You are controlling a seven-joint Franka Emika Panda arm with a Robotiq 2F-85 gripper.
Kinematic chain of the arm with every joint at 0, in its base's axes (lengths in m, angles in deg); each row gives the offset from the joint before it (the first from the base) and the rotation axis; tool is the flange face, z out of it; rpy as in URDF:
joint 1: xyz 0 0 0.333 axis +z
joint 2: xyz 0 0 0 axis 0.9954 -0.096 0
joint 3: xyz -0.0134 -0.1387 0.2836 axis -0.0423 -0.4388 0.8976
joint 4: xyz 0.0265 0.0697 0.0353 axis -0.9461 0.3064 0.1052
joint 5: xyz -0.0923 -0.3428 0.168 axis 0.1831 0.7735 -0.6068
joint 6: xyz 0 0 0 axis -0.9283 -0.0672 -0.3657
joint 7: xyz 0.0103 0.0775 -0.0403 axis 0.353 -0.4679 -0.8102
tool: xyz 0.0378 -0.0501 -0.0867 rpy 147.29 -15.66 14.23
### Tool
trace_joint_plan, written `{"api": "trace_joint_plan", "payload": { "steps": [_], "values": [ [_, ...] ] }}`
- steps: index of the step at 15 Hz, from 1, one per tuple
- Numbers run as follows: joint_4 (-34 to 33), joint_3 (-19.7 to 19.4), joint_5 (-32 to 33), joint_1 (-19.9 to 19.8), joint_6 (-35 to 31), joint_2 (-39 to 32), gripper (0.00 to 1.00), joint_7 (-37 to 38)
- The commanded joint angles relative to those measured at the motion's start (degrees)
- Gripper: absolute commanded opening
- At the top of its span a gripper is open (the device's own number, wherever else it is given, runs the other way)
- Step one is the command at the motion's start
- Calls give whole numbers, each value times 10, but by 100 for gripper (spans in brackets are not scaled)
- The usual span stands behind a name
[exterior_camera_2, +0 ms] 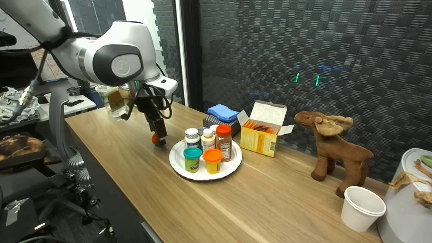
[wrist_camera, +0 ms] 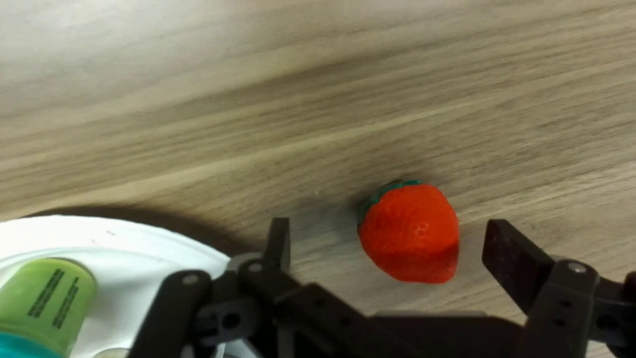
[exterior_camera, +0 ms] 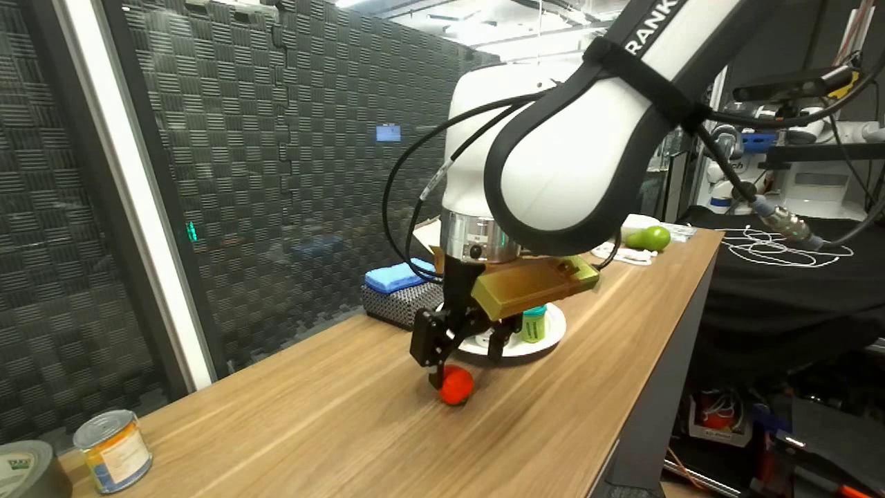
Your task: Put all the bottles and the orange plushie surrounding the white plate, on the white plate
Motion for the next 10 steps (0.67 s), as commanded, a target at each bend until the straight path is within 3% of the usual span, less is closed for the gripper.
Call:
{"api": "trace_joint_plan", "payload": {
  "steps": [1, 3, 4, 5, 6, 10],
  "values": [
    [-13, 11, -37, -13, 10, -4, 100, -45],
    [-15, 12, -47, -15, 13, -7, 97, -59],
    [-17, 15, -55, -18, 16, -9, 79, -69],
    [-19, 16, -62, -20, 16, -11, 72, -76],
    [-21, 19, -70, -22, 18, -12, 72, -85],
    [-28, 25, -84, -23, 19, -21, 41, -101]
  ]
}}
